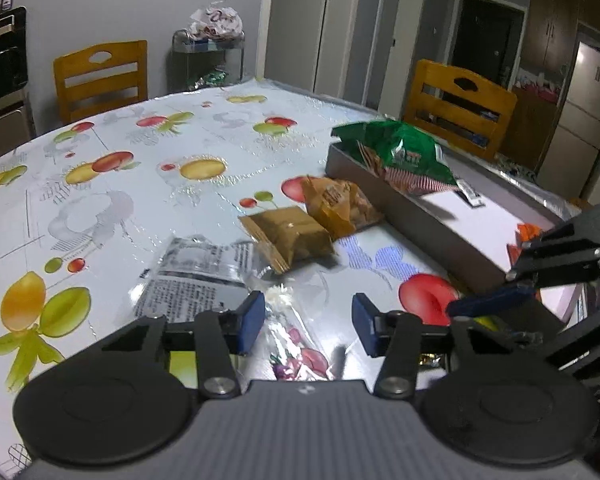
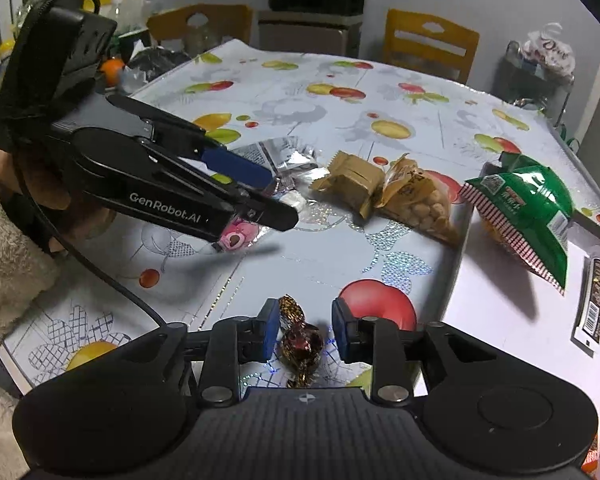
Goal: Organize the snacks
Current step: 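Grasp the clear pink candy stick with the left tool while the right tool grasps the brown-wrapped chocolate, then carry the candy stick and chocolate over the grey tray with both tools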
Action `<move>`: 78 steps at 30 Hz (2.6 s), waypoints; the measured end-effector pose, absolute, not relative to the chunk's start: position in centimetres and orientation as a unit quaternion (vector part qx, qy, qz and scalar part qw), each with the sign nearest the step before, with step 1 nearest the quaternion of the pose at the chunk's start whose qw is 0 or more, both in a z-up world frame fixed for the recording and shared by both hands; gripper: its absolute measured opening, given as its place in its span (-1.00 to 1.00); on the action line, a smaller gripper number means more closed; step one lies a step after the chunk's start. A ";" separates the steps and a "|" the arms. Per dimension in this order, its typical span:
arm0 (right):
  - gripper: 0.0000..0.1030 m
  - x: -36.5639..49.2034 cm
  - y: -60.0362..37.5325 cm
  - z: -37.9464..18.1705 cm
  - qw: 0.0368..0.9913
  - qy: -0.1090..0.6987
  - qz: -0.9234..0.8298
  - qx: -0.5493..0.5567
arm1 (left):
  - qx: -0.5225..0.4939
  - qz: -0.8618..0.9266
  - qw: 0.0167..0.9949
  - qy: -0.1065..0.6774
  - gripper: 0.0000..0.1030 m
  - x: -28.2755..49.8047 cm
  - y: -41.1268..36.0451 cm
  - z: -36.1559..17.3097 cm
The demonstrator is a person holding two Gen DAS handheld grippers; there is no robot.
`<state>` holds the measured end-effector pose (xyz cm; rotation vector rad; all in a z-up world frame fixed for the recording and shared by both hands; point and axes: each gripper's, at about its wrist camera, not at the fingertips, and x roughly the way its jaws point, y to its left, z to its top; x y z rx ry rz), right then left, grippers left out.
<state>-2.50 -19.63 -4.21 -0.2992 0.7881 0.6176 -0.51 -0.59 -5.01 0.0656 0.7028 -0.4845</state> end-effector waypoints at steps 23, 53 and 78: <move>-0.31 -2.7 -19.5 -5.2 0.863 0.379 0.306 -0.136 | 0.070 -0.263 0.904 0.331 -0.39 -0.6 -2.7 -6.8; -0.52 -4.4 -20.3 -4.6 0.881 0.342 0.300 -0.126 | 0.071 -0.252 0.917 0.302 -0.77 -1.0 -3.4 -6.5; -0.52 -5.7 -25.2 -2.0 0.913 0.275 0.292 -0.068 | 0.046 -0.198 0.942 0.266 -0.77 -2.0 -2.4 -5.0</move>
